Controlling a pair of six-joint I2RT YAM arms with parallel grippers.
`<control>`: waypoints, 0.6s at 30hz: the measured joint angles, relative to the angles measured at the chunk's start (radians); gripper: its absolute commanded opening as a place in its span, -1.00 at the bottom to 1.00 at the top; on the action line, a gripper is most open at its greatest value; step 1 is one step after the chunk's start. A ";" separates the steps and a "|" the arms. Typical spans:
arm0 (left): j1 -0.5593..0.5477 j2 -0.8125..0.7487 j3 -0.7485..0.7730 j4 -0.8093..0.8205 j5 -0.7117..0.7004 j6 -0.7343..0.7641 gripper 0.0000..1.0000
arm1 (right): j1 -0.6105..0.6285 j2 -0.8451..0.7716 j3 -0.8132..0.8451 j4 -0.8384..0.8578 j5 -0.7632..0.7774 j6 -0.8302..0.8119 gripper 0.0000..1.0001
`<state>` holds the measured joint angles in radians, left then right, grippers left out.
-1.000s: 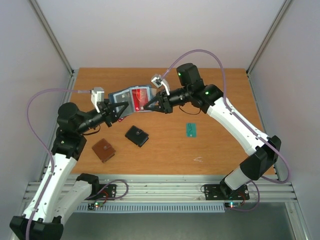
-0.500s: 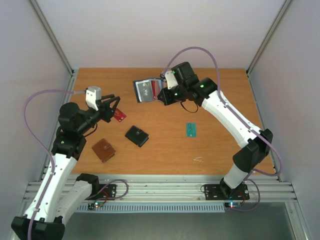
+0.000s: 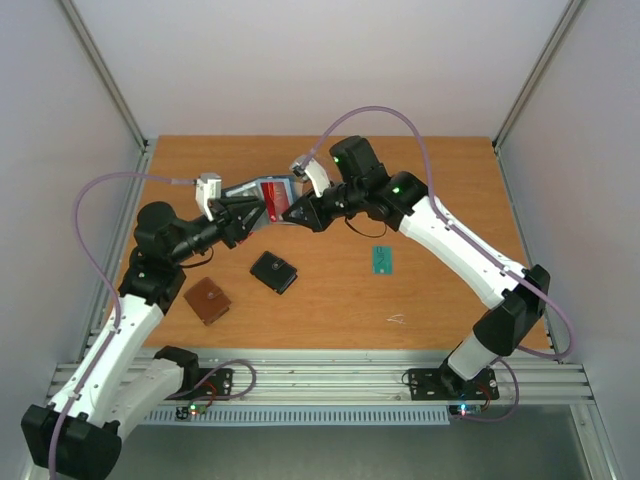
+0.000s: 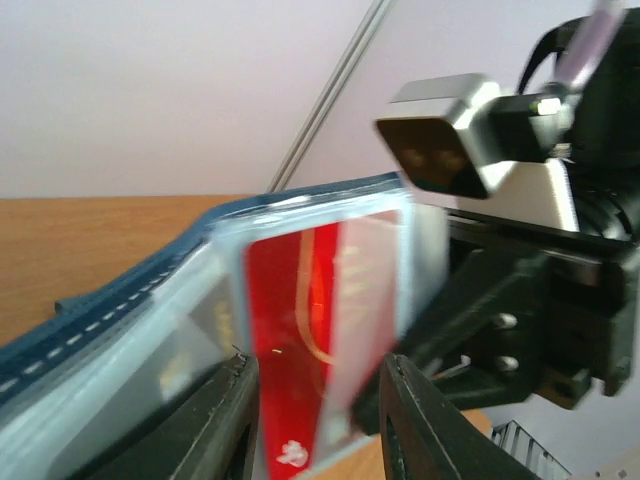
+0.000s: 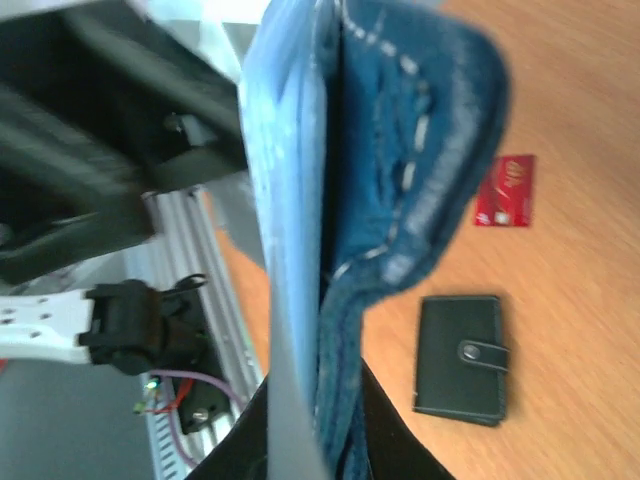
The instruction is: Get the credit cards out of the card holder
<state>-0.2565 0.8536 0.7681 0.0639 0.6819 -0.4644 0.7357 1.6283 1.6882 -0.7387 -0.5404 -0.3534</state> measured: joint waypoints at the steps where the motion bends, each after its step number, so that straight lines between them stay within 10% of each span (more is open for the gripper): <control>1: 0.002 0.000 0.000 0.000 -0.006 -0.004 -0.31 | -0.001 -0.013 -0.013 0.017 -0.033 -0.005 -0.97; 18: -0.001 -0.001 -0.003 0.125 0.119 -0.026 -0.49 | -0.017 -0.053 -0.046 0.082 -0.246 -0.073 -0.98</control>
<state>-0.2577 0.8524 0.7647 0.1886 0.8009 -0.4904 0.7189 1.5753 1.6421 -0.6567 -0.7864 -0.4263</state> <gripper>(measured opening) 0.305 0.079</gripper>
